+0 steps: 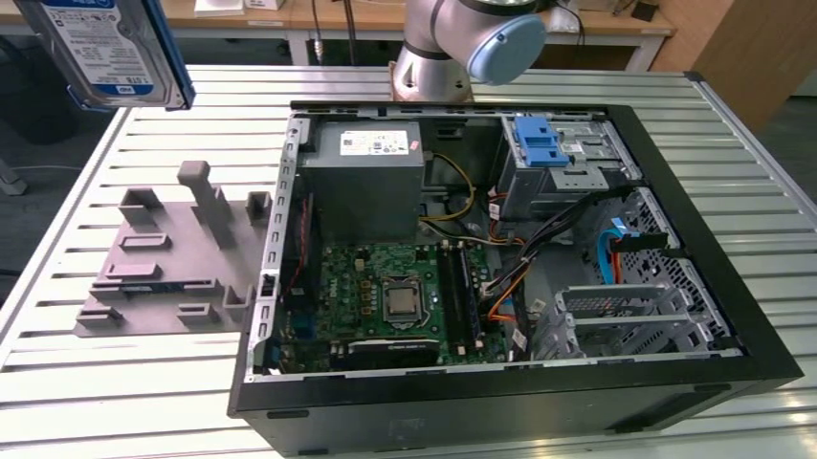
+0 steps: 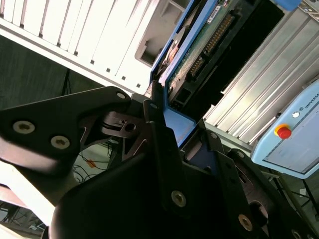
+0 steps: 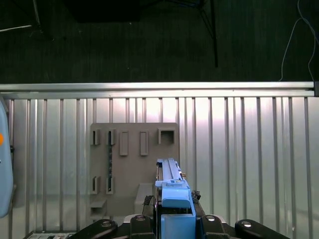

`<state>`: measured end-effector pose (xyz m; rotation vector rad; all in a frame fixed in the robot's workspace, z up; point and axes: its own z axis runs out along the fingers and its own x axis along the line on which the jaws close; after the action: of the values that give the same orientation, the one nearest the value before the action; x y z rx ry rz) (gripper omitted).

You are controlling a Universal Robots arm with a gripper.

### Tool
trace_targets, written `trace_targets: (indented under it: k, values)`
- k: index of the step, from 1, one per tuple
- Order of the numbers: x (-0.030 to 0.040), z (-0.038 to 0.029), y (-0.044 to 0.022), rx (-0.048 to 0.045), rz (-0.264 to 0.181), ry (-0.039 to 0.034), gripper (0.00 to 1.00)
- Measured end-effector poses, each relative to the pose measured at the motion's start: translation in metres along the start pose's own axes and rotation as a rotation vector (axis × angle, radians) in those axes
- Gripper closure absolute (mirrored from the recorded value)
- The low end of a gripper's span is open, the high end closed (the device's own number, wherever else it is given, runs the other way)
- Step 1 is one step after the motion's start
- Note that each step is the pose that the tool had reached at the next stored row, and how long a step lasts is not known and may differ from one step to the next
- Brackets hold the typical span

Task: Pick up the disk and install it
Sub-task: 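Pick up the disk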

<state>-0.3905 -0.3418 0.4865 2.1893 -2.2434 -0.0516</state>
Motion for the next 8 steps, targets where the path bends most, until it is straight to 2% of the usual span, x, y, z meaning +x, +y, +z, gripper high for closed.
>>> trace_targets:
  k: [8]
  values:
    - [0.0012,0.0001,-0.0010,0.0001,0.000,0.0000,0.64]
